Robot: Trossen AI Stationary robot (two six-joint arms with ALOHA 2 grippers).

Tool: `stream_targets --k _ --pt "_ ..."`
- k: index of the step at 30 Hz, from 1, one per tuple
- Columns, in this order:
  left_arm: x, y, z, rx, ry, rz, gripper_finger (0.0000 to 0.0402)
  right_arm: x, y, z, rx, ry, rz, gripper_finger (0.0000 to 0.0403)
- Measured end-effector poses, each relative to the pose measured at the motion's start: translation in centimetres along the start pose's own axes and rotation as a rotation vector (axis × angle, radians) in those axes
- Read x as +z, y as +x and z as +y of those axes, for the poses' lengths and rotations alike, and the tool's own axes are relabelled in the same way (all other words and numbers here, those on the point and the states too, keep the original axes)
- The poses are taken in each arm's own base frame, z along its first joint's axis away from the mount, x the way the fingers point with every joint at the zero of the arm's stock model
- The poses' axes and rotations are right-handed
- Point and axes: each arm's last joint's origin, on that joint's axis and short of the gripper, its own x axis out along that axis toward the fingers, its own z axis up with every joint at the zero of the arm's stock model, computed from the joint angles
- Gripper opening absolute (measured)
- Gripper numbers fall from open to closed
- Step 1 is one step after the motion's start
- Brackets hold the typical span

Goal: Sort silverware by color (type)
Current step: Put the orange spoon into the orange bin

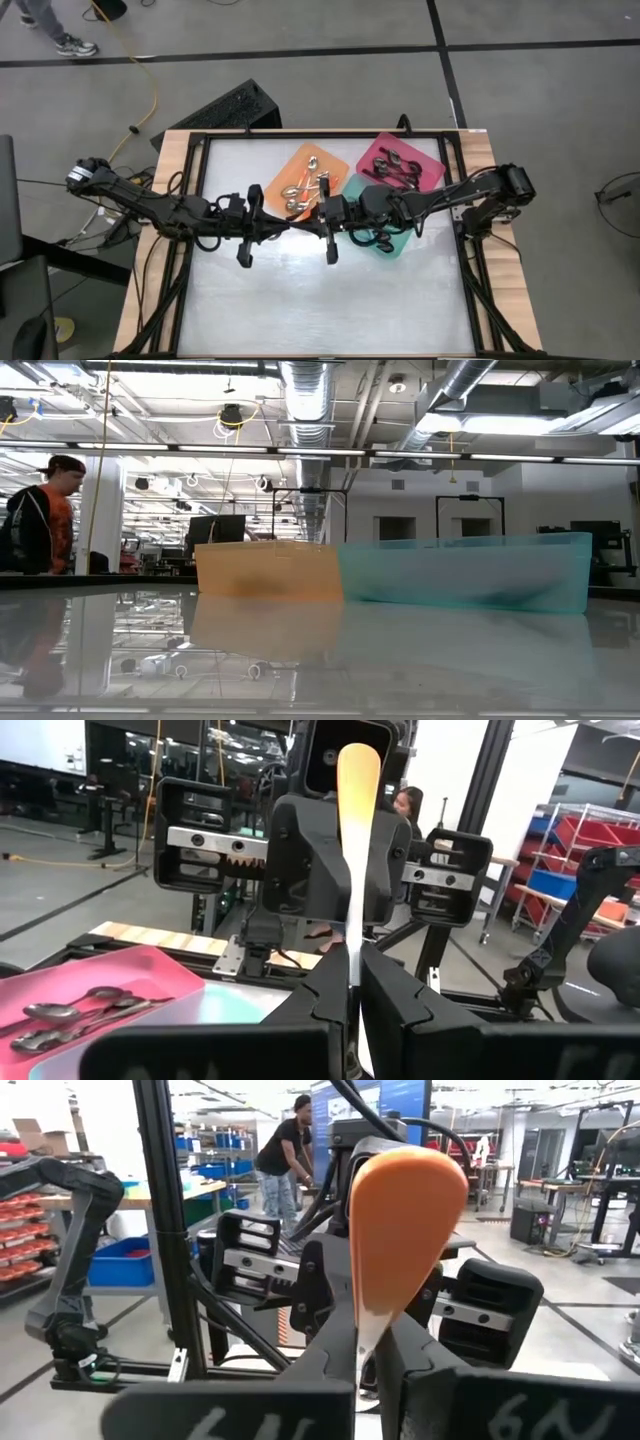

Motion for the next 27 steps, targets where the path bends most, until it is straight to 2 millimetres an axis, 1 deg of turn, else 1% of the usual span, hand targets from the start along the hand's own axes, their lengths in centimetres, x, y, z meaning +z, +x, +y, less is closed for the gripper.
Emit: stream_targets --k 5,8,12,17,21,24,27 --pt "-0.1 0.0 0.1 0.022 -0.029 0.006 0.0002 0.0 0.0 0.0 -0.002 0.0 0.004 0.0018" --pt "-0.2 -0.1 0.2 0.055 -0.074 0.014 0.0011 -0.1 0.0 -0.1 -0.014 0.003 0.013 0.0018" --pt "0.0 -0.6 0.3 0.07 -0.103 0.035 0.0043 -0.2 0.0 -0.3 -0.04 0.018 0.018 0.0017" --pt "0.4 -2.0 0.7 0.08 -0.151 0.068 0.009 -0.3 0.0 -0.8 -0.079 0.024 0.025 0.0017" --pt "0.8 -3.3 1.1 0.107 -0.178 0.098 0.0115 -0.7 0.0 -1.6 -0.204 0.036 0.067 0.0017" --pt "1.1 -4.3 1.3 0.096 -0.174 0.121 0.012 -1.3 -0.1 -2.5 -0.317 0.023 0.133 0.0017" --pt "1.5 -5.2 1.5 0.095 -0.173 0.126 0.0121 -2.1 -0.4 -3.7 -0.431 -0.025 0.216 0.0017"
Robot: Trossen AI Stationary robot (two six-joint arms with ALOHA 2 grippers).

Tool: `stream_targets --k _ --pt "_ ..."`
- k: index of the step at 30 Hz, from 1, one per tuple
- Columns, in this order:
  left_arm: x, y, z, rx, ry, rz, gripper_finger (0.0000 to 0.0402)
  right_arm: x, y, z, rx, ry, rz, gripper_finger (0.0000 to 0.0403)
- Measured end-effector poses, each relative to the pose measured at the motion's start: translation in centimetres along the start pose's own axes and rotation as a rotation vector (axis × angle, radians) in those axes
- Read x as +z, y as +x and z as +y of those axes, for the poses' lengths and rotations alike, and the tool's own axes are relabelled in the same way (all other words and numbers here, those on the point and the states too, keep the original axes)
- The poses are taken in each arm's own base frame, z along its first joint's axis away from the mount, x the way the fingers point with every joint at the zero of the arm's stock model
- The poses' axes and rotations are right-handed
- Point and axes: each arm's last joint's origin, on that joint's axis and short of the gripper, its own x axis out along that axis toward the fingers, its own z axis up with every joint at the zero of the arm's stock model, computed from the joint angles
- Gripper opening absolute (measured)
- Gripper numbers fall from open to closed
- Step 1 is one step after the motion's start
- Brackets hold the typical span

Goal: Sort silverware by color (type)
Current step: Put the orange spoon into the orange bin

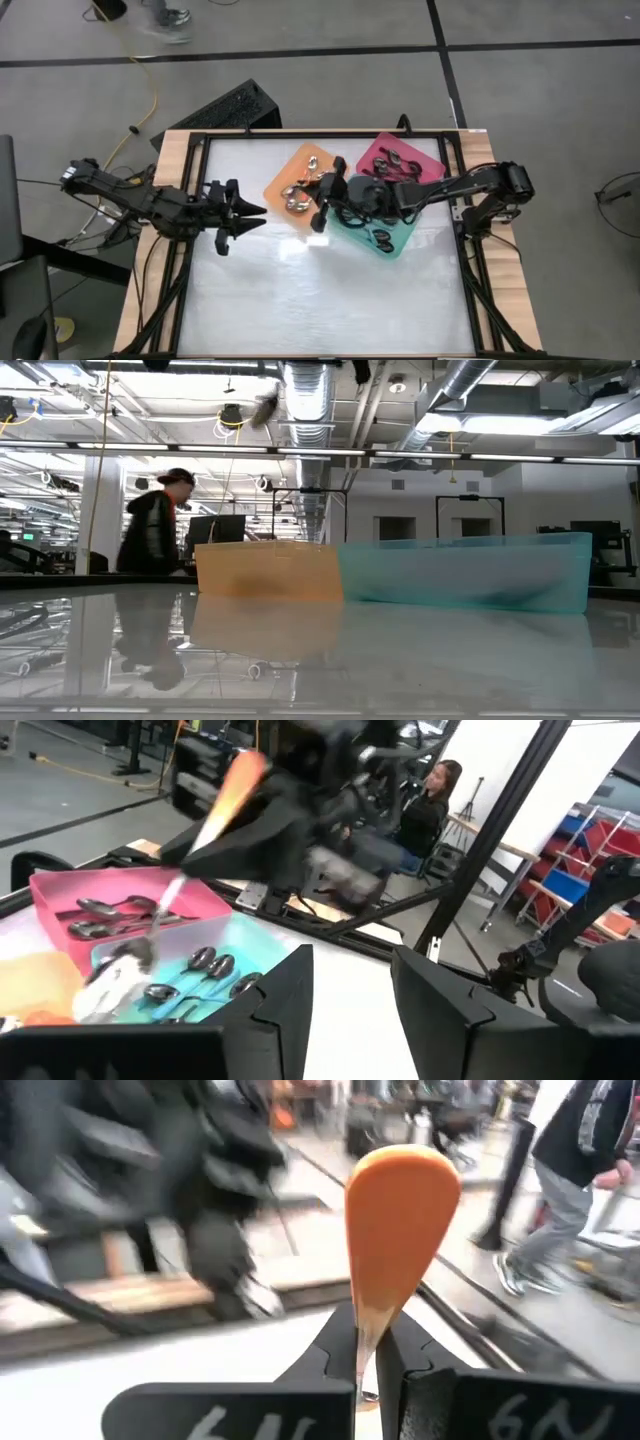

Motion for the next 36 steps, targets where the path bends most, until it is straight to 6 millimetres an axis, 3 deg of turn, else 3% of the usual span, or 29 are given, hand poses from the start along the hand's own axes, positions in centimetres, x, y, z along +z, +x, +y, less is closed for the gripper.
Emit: stream_targets --k 6,16,20,30,36 --pt "-0.1 -0.8 0.4 0.013 0.013 0.031 0.0121 -1.5 0.8 -2.3 -0.047 -0.3 0.16 0.0017" --pt "-0.9 -0.9 0.8 0.051 0.053 0.114 0.0121 -2.8 1.1 -4.3 -0.042 -0.767 0.325 0.0017" --pt "-0.9 -0.9 0.9 0.08 0.074 0.108 0.0121 -4.4 2.1 -4.1 -0.165 -0.906 0.42 0.0017" --pt "-1.3 -1.0 1.1 0.119 0.059 0.14 0.0121 -7.5 7.3 -1.0 -0.069 -1.05 0.648 0.0017" --pt "-1.4 -1.0 1.2 0.12 0.054 0.146 0.0121 -10.2 10.2 -1.2 0.012 -1.143 0.931 0.0017"
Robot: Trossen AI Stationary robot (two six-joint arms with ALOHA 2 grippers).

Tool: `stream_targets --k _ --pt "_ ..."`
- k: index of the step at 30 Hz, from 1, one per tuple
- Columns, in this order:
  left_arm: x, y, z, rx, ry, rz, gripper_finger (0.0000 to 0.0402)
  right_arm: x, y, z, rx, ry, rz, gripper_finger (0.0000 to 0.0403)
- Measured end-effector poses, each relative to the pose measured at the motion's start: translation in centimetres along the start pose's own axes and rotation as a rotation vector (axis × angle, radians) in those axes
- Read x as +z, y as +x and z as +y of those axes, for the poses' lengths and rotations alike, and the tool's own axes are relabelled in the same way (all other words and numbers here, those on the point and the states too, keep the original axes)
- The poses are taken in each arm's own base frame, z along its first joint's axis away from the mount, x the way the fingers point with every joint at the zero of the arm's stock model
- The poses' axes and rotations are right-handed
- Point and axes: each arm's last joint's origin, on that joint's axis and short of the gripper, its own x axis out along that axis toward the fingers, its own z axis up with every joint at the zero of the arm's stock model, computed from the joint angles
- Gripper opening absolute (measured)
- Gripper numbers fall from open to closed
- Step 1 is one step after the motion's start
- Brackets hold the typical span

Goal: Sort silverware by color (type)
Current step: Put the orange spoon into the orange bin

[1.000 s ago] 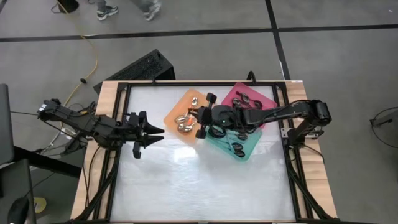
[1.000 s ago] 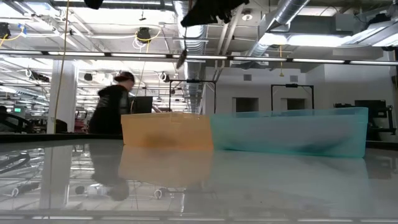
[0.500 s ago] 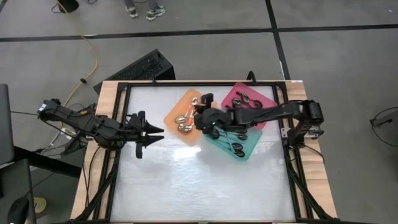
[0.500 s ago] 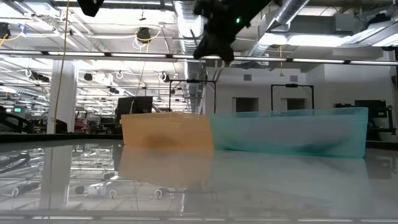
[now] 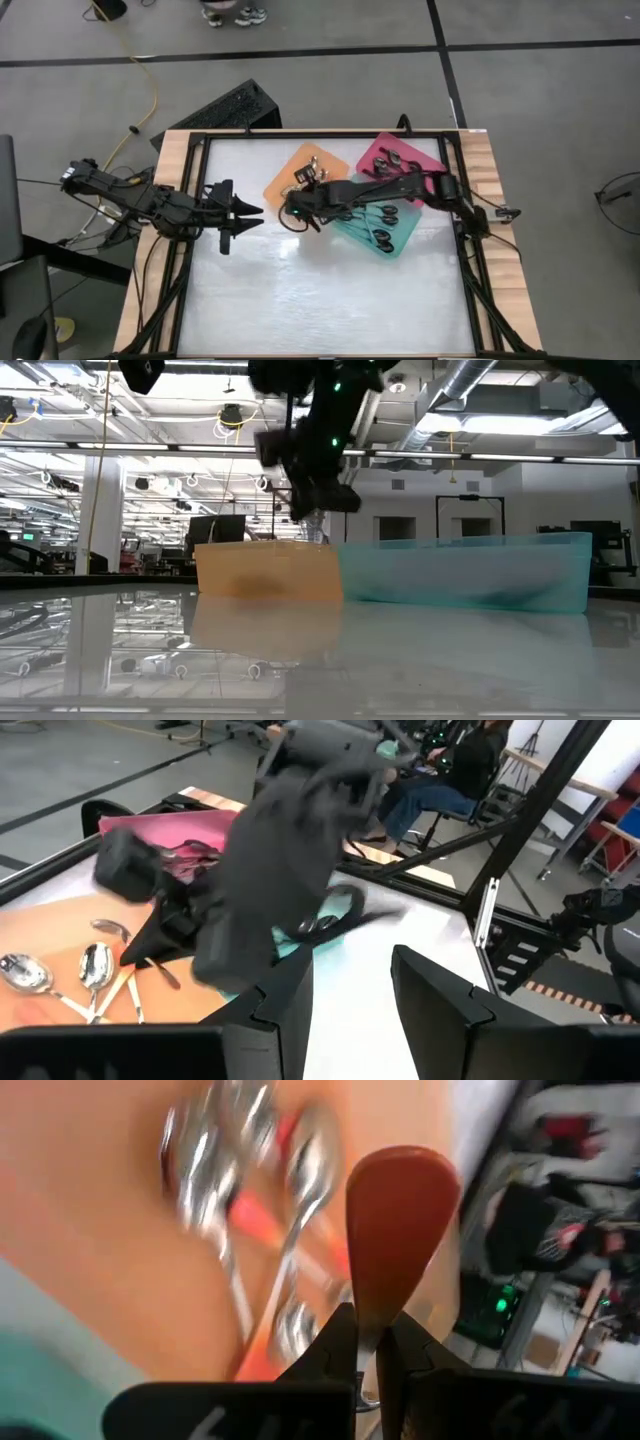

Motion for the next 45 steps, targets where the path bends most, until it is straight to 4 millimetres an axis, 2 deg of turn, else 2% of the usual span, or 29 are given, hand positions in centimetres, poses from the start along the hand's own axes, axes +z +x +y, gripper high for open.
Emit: stream_targets --k 4,11,16,25,31,41,45 --pt "0.0 0.0 0.0 0.002 0.004 0.003 0.0121 0.7 1.2 -0.3 0.081 -0.108 0.064 0.0017" --pt "-0.4 0.0 0.2 0.022 0.037 0.039 0.0121 1.3 2.4 -2.6 0.196 -0.129 -0.029 0.0017" --pt "-0.6 0.0 0.3 0.029 0.045 0.055 0.0121 0.2 3.4 -3.4 0.349 -0.151 -0.142 0.0017" --pt "-0.9 -0.1 0.5 0.047 0.064 0.09 0.0121 -2.0 4.9 -4.7 0.368 -0.251 -0.087 0.0017" --pt "-1.2 -0.1 0.6 0.068 0.078 0.11 0.0121 -2.2 5.2 -4.8 0.392 -0.245 -0.117 0.0017" --pt "-1.3 -0.1 0.8 0.104 0.091 0.109 0.0121 -1.5 7.8 -2.5 0.428 -0.306 -0.055 0.0017" --pt "-1.4 -0.1 0.9 0.109 0.097 0.119 0.0121 -1.1 7.7 -2.0 0.409 -0.321 -0.036 0.0022"
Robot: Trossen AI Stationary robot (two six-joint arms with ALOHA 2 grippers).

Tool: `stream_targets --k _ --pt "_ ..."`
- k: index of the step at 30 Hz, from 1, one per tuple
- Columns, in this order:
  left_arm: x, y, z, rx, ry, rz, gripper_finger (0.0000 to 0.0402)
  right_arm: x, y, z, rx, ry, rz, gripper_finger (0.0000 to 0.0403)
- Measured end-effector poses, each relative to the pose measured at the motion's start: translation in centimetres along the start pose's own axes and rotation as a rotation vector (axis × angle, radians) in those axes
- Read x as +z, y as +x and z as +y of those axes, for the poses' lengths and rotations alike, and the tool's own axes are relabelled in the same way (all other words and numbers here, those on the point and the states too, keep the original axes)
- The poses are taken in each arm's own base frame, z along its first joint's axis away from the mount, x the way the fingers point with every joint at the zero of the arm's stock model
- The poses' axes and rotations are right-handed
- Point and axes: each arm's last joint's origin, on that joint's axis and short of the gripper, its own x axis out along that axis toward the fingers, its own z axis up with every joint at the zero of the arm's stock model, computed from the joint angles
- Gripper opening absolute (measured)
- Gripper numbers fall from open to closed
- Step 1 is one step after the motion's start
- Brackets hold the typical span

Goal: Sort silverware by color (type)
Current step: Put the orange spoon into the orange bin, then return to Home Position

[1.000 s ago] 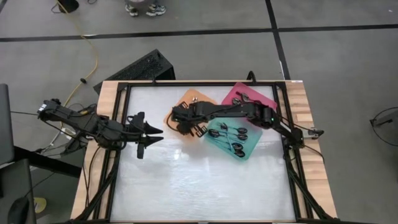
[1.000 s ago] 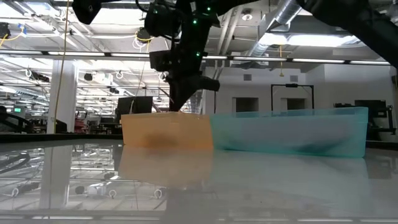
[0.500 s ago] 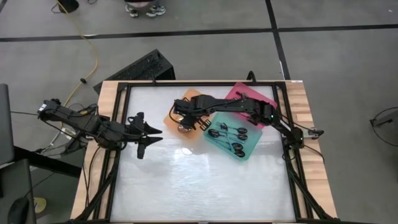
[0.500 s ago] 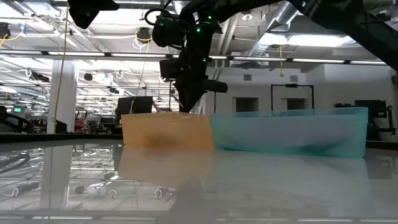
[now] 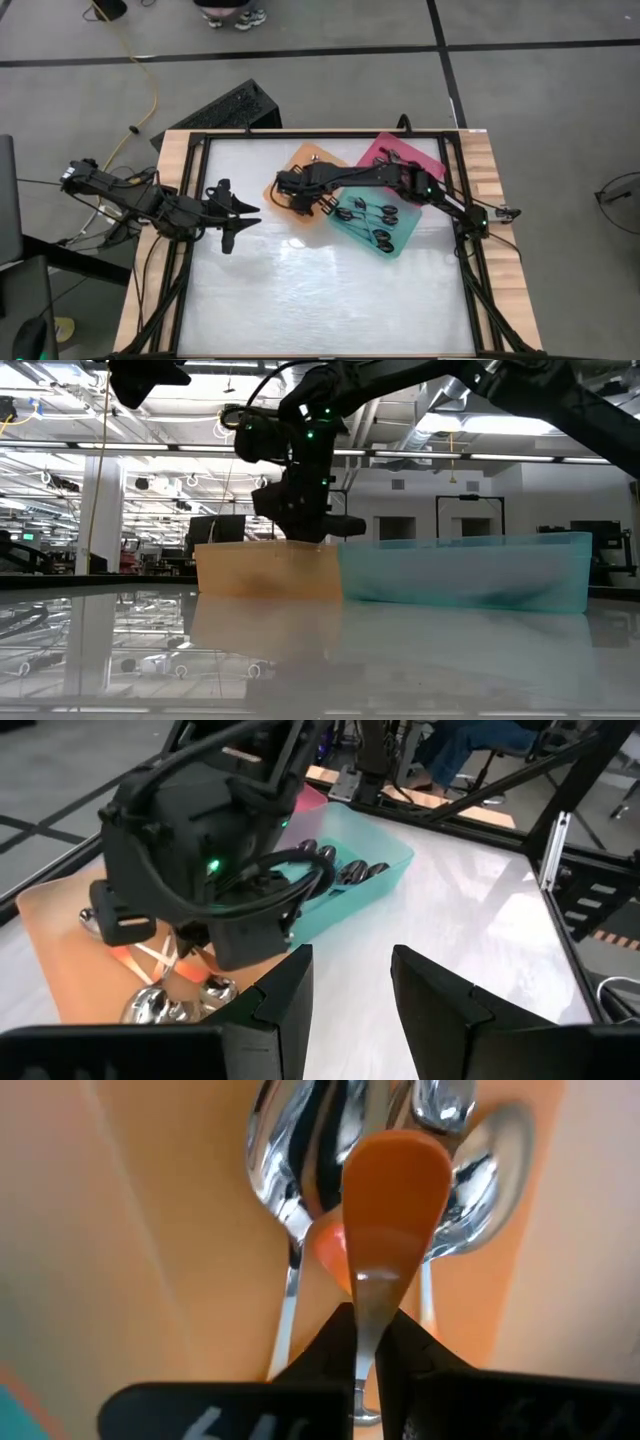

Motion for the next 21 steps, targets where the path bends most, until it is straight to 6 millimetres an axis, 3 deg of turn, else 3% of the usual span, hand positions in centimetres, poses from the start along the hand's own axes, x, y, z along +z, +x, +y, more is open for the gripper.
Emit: stream_targets --k 7,21 --pt "-0.09 0.0 0.04 0.005 0.005 0.008 0.0121 0.43 -0.12 -0.08 -0.02 0.003 -0.026 0.0062" --pt "-0.07 0.0 0.03 0.004 0.001 0.006 0.0121 0.71 -0.99 -0.69 -0.026 0.126 -0.119 0.0069"
